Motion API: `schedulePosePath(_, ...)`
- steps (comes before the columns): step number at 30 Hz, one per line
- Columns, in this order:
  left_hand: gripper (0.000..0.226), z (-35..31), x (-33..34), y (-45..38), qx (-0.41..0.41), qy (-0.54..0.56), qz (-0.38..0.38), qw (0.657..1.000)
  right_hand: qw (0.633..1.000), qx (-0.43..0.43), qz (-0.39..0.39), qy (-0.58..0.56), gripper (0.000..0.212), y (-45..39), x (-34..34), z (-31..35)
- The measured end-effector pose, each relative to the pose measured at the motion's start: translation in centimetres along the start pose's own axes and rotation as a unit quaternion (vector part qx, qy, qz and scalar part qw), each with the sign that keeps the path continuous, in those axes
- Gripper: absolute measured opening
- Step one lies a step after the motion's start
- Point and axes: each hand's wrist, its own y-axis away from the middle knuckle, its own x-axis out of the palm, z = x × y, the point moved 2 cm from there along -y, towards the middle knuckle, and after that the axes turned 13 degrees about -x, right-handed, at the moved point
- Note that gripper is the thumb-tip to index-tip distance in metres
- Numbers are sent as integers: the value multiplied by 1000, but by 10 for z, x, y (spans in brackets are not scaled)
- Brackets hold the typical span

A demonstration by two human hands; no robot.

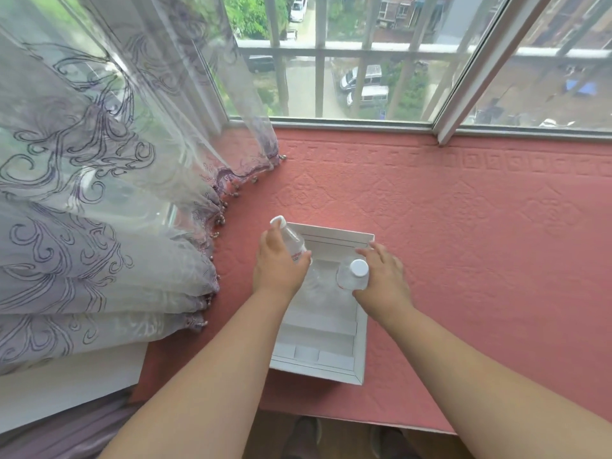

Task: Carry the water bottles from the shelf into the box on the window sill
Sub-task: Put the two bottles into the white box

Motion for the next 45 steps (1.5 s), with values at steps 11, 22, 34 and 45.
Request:
schedulePosePath(11,76,-15,19,-25,-71,-157,62,983,999,-28,-23,3,60,-1,2,0)
schedulePosePath(22,97,-4,21,15,75,57,-33,995,997,-40,-61,-38,57,4,7,-2)
schedulePosePath(34,74,0,41,28,18,24,142,989,991,-44,-97,-76,42,-1,15,-7)
schedulePosePath(45,100,-5,43,38,-15,-51,77,996,999,-7,-30,-36,51,-7,21,-14)
